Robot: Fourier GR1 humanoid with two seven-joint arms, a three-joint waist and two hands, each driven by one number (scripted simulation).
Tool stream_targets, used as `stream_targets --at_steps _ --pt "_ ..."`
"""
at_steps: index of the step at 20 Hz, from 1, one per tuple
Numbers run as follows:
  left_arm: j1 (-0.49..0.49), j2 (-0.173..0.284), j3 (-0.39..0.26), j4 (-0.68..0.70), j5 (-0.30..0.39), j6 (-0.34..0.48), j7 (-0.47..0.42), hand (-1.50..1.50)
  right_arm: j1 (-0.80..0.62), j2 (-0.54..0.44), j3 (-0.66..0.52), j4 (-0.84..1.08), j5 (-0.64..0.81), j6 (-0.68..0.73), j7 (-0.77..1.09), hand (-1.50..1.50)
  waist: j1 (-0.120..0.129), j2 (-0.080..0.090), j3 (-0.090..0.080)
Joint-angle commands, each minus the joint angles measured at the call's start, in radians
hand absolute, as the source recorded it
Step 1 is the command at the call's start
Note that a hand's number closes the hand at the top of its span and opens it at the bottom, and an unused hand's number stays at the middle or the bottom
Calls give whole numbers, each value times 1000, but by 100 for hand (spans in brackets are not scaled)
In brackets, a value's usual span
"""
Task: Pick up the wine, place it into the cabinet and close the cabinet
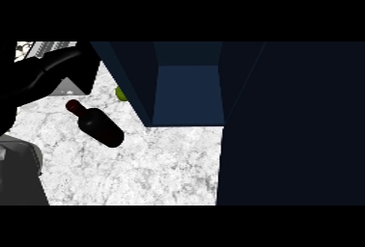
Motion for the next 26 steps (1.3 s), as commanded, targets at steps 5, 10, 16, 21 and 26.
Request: stream_targets --at_steps 5,10,16,21,26 --pt "117 69 100 -29 78 -51 -61 -150 5 -40 -30 -245 -60 -22 144 -150 1 3 -1" --pt "164 107 147 -68 125 -84 -23 -150 -30 -48 -74 -224 -104 -22 164 -150 5 4 -1" --pt "252 124 199 -78 160 -97 -45 -150 44 -40 -14 -257 -66 -24 128 -150 -4 1 0" --pt "370 108 252 -70 269 -154 -146 -150 -6 -51 -35 -244 -82 -27 148 -150 0 3 -1" --pt "383 104 295 -28 329 -172 -189 -150 -71 -22 -14 -199 -50 -55 166 -150 4 4 -1"
